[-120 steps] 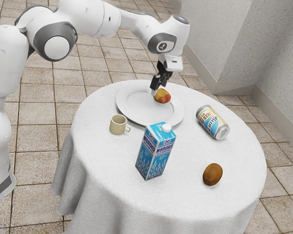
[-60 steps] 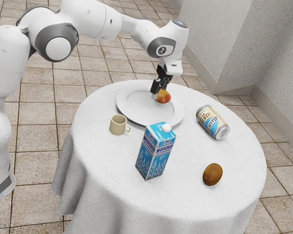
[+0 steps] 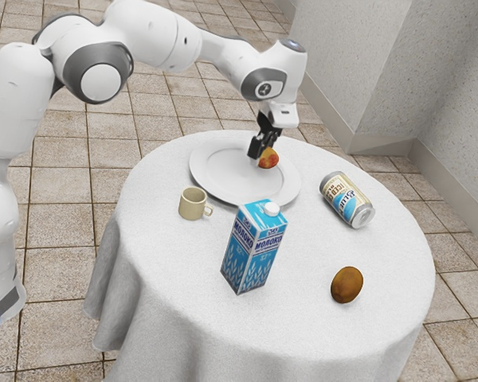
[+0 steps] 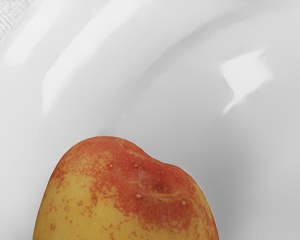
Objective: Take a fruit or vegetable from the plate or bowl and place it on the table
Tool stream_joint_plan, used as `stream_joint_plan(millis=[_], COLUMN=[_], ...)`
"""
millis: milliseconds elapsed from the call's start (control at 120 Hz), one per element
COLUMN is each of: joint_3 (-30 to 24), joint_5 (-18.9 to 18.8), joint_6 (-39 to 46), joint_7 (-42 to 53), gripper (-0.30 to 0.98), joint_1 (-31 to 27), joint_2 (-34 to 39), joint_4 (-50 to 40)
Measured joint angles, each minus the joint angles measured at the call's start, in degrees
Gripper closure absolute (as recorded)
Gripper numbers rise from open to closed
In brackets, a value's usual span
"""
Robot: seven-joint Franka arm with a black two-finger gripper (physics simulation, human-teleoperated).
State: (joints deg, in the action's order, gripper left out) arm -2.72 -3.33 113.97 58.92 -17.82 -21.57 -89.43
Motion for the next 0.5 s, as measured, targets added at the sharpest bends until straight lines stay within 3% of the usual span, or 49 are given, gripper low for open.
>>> stream_joint_plan(millis=[208, 500], joint_3=[0.0, 0.01], joint_5=[-0.23, -0.85], joint_6=[0.99, 1.41], joint_7=[-0.94, -2.64], gripper=[0.35, 0.43], joint_1=[0.05, 0.89], joint_2=[-0.01, 1.45], joint_4=[-0.15, -0.08])
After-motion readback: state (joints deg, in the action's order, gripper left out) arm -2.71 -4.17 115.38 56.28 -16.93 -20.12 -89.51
